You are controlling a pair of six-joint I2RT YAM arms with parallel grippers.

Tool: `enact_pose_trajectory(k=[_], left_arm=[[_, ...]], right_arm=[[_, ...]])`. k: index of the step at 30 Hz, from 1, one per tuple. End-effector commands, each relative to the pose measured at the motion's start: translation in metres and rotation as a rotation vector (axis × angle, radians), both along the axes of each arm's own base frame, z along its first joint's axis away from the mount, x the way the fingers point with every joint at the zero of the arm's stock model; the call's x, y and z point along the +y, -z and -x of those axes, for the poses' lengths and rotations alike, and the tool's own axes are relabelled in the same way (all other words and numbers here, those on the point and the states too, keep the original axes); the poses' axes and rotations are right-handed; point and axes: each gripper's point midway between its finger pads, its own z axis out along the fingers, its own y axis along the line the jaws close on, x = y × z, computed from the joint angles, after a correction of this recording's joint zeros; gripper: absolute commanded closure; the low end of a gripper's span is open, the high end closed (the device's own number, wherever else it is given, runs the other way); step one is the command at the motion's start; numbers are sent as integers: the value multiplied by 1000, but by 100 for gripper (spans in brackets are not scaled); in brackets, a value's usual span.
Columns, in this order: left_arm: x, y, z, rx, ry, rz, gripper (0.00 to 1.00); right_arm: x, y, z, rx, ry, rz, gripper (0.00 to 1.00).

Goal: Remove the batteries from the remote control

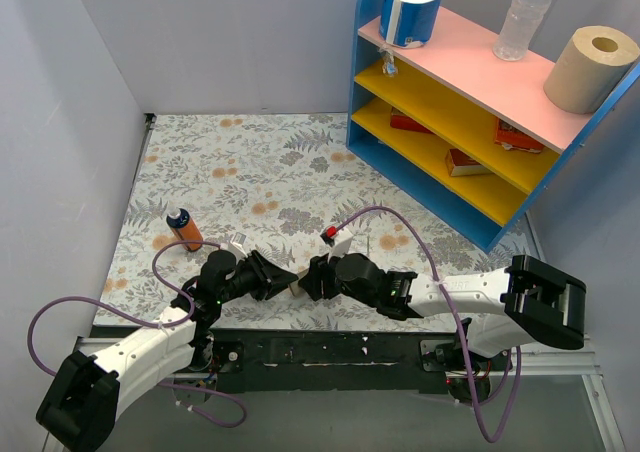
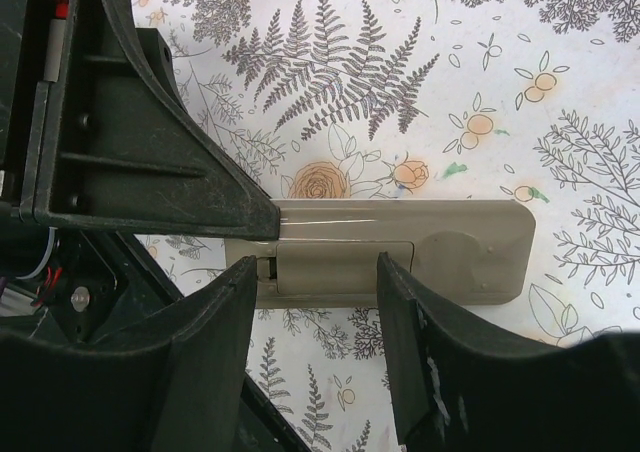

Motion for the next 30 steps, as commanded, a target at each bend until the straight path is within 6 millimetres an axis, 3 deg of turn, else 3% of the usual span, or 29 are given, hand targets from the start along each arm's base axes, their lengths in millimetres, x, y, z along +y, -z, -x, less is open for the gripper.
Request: enact_pose_trajectory(k=[1,15,23,30], left_arm=[[0,1,0,5,-1,1,100],[0,0,0,7,-6,5,100],[0,0,0,11,-6,7,100],[1,-1,1,8,-7,12,100]], right_arm=[[7,-12,-5,-24,31,-56,42],[10,1,3,-9,16,-35,42],[2,8,-3,-32,61,9,45],[2,3,-6,-46,76,0,46]])
